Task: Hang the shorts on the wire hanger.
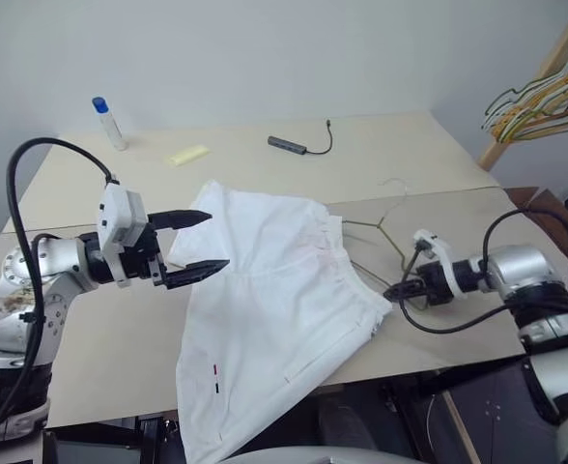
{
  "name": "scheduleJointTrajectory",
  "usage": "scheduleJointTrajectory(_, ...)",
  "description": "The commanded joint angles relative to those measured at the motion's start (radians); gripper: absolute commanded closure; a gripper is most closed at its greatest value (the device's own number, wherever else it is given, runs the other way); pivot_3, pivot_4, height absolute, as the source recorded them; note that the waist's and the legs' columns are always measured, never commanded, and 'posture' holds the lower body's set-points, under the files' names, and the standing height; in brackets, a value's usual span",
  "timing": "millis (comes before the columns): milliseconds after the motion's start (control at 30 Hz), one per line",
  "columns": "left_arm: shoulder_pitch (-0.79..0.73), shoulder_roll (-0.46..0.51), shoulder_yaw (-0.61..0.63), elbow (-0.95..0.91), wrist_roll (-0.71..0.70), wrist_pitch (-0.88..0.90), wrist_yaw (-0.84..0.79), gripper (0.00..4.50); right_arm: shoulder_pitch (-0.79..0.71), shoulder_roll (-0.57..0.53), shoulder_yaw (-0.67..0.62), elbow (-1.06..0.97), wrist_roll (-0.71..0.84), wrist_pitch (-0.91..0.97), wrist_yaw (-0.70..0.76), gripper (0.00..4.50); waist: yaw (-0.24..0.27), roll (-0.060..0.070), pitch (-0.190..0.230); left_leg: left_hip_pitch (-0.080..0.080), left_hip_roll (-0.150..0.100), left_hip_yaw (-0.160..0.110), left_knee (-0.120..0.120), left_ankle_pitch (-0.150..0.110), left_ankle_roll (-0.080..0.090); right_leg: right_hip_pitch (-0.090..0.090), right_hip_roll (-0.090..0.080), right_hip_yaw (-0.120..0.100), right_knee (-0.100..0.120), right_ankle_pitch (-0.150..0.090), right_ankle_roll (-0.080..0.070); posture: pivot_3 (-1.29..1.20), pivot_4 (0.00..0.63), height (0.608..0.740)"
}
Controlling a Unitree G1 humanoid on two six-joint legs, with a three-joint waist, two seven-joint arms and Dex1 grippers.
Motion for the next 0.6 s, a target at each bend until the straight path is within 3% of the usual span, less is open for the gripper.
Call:
scheduleJointTrajectory(33,-0.013,0.015,0.021,-0.015,-0.004,-0.023,0.002,0.05,-0.039,-0.001,-0.028,0.016,-0.014,-0.031,0.036,4.50,0.001,0.000,0.000,0.000,0.000,0.000,0.000,0.000,0.000,0.000,0.000,0.000,0.000,0.000,0.000,-0.05,0.000,0.740)
scheduleJointTrajectory(167,-0.023,0.011,0.014,-0.007,0.005,-0.033,0.003,0.05,-0.039,-0.011,-0.084,-0.013,-0.015,-0.072,-0.009,4.50,0.003,0.000,0.000,0.000,0.000,0.000,0.000,0.000,0.000,0.000,0.000,0.000,0.000,0.000,0.000,-0.05,0.000,0.740)
scheduleJointTrajectory(333,-0.063,0.019,0.007,0.045,0.038,-0.079,-0.010,0.05,0.038,-0.094,-0.186,-0.309,-0.042,-0.217,-0.123,4.50,0.015,0.001,0.001,0.000,0.000,0.000,0.000,0.000,0.000,-0.001,0.000,0.000,0.000,0.000,0.000,-0.08,0.000,0.740)
scheduleJointTrajectory(600,-0.369,0.014,-0.112,0.290,0.207,-0.283,-0.060,0.05,0.095,-0.183,-0.146,-0.801,-0.173,-0.376,-0.191,4.50,0.020,0.001,0.001,-0.001,0.000,0.001,0.000,0.000,0.000,-0.002,0.000,0.000,0.000,0.000,0.000,-0.15,0.000,0.740)
